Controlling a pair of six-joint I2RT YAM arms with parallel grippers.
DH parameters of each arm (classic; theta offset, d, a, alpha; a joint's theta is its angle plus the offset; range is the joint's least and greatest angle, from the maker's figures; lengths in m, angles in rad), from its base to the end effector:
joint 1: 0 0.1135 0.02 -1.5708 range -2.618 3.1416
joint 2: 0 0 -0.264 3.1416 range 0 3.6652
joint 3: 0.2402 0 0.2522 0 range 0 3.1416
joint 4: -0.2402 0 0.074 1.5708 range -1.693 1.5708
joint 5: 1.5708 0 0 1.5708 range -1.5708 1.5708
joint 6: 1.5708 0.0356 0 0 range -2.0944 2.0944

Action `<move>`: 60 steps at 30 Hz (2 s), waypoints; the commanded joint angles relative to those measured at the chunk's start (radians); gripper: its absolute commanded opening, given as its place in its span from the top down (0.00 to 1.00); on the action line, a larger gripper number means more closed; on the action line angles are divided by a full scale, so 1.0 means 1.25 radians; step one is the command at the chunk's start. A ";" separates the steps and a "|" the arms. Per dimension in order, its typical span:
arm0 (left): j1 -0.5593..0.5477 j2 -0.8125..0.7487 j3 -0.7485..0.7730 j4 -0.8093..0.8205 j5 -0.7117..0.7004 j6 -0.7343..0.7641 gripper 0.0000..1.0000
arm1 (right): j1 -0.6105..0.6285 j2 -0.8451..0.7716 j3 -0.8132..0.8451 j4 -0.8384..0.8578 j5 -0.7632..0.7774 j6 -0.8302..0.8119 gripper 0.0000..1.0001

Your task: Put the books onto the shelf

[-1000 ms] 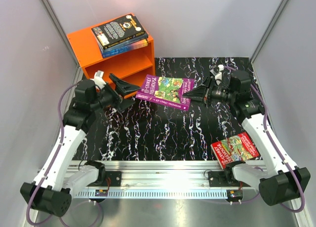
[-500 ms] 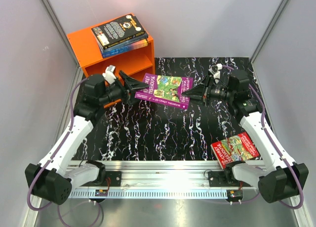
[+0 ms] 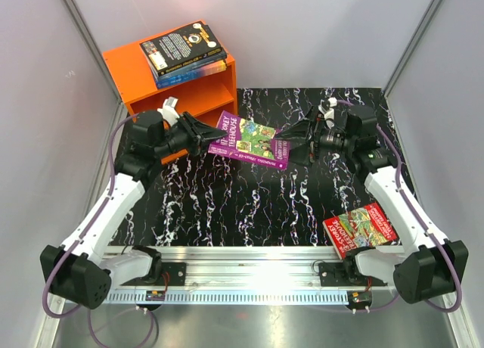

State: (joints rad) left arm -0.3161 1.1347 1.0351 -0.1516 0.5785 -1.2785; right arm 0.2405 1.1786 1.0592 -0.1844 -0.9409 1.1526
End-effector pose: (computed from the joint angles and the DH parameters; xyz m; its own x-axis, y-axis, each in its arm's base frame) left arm 0.2399 -0.0989 0.3623 -0.7993 -0.5821 -0.1490 -0.0062 0.2559 -0.9667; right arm 0.2457 0.0899 0.3594 -0.9306 0.3260 -0.1666 -0.0956 0.2229 0.9702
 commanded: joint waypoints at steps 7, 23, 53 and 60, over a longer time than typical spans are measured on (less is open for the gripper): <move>-0.001 -0.076 -0.021 -0.005 -0.224 0.110 1.00 | -0.016 0.023 0.138 -0.144 -0.018 -0.123 0.00; 0.040 -0.068 -0.194 0.351 -0.504 0.134 1.00 | -0.054 -0.106 0.002 -0.351 -0.051 -0.220 0.00; 0.130 0.101 -0.202 0.693 -0.579 0.041 1.00 | -0.054 -0.027 -0.001 -0.345 -0.092 -0.267 0.00; 0.123 0.135 -0.185 0.688 -0.638 0.069 1.00 | -0.055 -0.019 -0.017 -0.316 -0.100 -0.246 0.01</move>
State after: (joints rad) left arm -0.1761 1.2926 0.7311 0.5545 -0.0231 -1.2335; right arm 0.1753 1.1477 1.0447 -0.6212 -1.0225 0.8383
